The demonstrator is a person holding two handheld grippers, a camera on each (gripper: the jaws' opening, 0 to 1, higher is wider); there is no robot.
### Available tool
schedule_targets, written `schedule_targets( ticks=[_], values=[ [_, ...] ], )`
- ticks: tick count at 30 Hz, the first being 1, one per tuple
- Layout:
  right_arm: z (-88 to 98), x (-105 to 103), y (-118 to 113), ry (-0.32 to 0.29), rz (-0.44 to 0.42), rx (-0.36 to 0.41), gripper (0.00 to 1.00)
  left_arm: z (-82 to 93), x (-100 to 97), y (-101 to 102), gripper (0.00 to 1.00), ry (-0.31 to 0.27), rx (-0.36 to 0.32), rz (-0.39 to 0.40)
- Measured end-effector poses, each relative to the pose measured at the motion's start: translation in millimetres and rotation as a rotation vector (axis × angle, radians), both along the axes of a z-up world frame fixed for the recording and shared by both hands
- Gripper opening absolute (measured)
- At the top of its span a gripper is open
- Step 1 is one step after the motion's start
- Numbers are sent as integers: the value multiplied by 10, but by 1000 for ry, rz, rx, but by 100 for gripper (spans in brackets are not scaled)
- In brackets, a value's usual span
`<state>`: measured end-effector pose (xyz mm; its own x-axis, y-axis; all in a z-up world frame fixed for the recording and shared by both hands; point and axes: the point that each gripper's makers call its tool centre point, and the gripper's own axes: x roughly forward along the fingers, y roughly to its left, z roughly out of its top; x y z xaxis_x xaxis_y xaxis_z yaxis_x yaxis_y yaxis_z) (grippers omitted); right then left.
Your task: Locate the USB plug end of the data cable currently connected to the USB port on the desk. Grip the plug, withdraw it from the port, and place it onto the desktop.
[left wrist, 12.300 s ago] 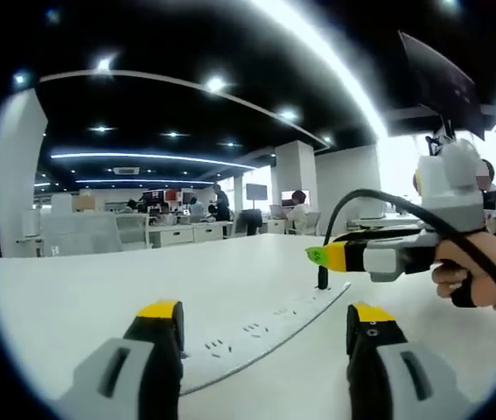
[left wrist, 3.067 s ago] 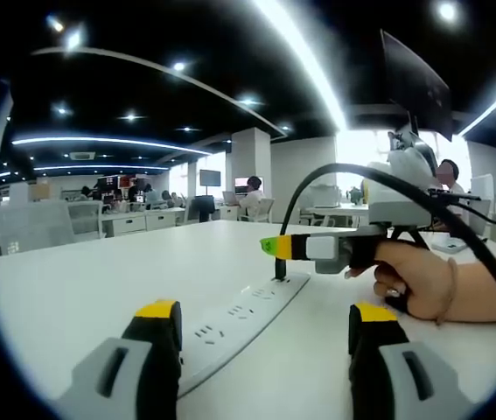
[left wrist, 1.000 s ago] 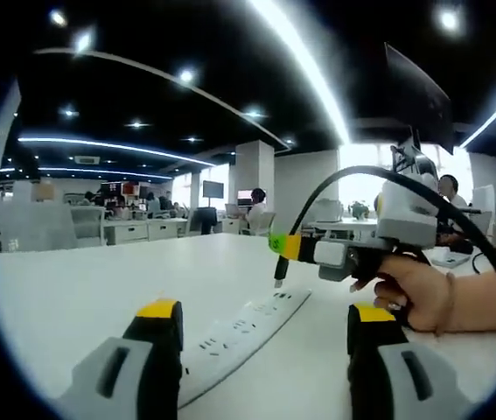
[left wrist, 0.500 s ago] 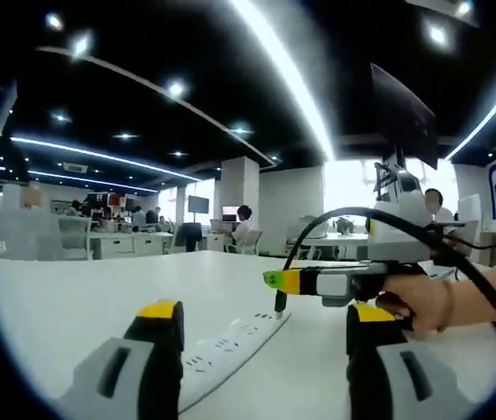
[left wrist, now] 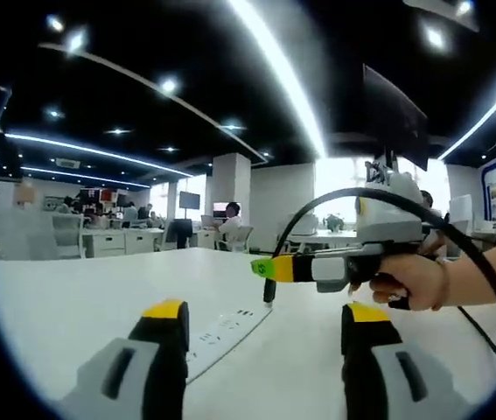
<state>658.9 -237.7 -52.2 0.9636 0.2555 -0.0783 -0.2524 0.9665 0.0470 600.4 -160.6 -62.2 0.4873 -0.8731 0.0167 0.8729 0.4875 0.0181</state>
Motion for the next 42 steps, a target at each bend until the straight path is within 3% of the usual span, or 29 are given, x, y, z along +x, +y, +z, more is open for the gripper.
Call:
schedule_targets(
  ticks=[5, 12, 16, 23, 27, 31, 38, 42],
  values=[
    [-45, -81, -68, 22, -11, -100, 9, -15, -32, -33, 67, -23, 43, -11],
    [-139, -111, -239, 95, -59, -169, 9, 49, -1, 5, 67, -57, 59, -7],
    [-170, -139, -259, 114, -53, -163, 9, 59, 133, 85, 66, -36, 43, 55],
    [-273, -187, -294, 150, -65, -315, 9, 53, 233, 195, 65, -36, 54, 108],
    [-330, -199, -280, 155, -67, -389, 9, 17, 365, 338, 61, -48, 120, 199],
    [-383, -215, -266, 162, -63, -425, 9, 140, 436, 459, 60, -12, 17, 234],
    [-474, -241, -271, 176, -62, -494, 9, 287, 451, 549, 61, -22, 2, 271],
    [-502, -233, -237, 173, -56, -511, 9, 356, 364, 475, 62, -39, -10, 228]
  ],
)
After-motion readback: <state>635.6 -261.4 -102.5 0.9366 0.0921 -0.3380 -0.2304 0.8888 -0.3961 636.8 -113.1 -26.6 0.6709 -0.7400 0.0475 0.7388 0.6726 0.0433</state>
